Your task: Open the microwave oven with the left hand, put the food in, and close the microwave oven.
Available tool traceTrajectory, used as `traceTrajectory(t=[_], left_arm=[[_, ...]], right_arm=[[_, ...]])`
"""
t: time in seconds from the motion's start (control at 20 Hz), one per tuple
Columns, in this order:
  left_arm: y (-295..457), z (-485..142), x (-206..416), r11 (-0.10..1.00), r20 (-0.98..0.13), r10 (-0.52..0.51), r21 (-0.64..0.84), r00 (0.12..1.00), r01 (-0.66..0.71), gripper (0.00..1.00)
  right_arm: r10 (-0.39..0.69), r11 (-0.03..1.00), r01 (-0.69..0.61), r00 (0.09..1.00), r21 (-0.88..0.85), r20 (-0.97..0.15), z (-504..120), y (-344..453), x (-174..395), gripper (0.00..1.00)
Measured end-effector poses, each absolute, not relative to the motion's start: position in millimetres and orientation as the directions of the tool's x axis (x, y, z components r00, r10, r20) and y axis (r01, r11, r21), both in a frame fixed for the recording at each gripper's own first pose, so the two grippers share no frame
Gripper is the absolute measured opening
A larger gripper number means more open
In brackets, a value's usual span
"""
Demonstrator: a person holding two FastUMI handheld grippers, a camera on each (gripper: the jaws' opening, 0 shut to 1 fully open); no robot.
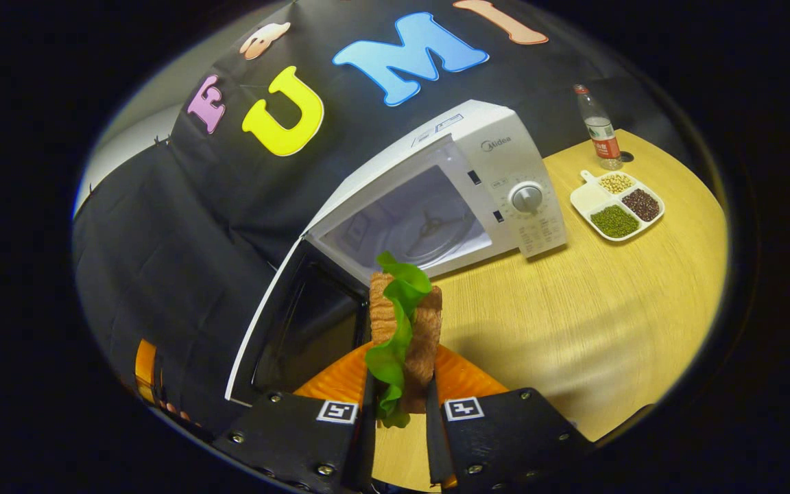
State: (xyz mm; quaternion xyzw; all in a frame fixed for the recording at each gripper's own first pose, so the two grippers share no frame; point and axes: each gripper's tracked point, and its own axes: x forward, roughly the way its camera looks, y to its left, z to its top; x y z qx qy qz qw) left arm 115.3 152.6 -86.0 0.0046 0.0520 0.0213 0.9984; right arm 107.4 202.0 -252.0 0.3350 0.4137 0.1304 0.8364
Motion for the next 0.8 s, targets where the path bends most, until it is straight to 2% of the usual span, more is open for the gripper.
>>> traceTrajectory(t=[0.2,0.25,0.6,0.65,0.7,0.8], left_arm=[[173,-96,127,0.999,-0.119,0.045,0.014,0.992,-0.043,0.98],[177,-100,132,0.999,-0.120,0.044,0.014,0.992,-0.043,1.00],[211,-125,149,0.998,-0.164,0.059,0.019,0.985,-0.057,0.94],[215,-131,150,0.998,-0.176,0.063,0.018,0.982,-0.060,1.00],[219,-136,151,0.998,-0.192,0.066,0.015,0.979,-0.064,0.98],[224,-146,150,0.997,-0.217,0.076,0.017,0.973,-0.074,1.00]], right_arm=[[0.450,0.746,0.077,0.673,0.661,-0.587,-260,222,141,0.31],[0.434,0.749,0.082,0.689,0.658,-0.581,-264,225,151,0.31],[0.348,0.761,0.114,0.759,0.638,-0.551,-289,260,214,0.31],[0.334,0.769,0.113,0.768,0.629,-0.546,-294,266,222,0.31],[0.319,0.780,0.112,0.775,0.616,-0.545,-299,269,230,0.31],[0.294,0.798,0.111,0.786,0.593,-0.543,-311,277,246,0.31]])
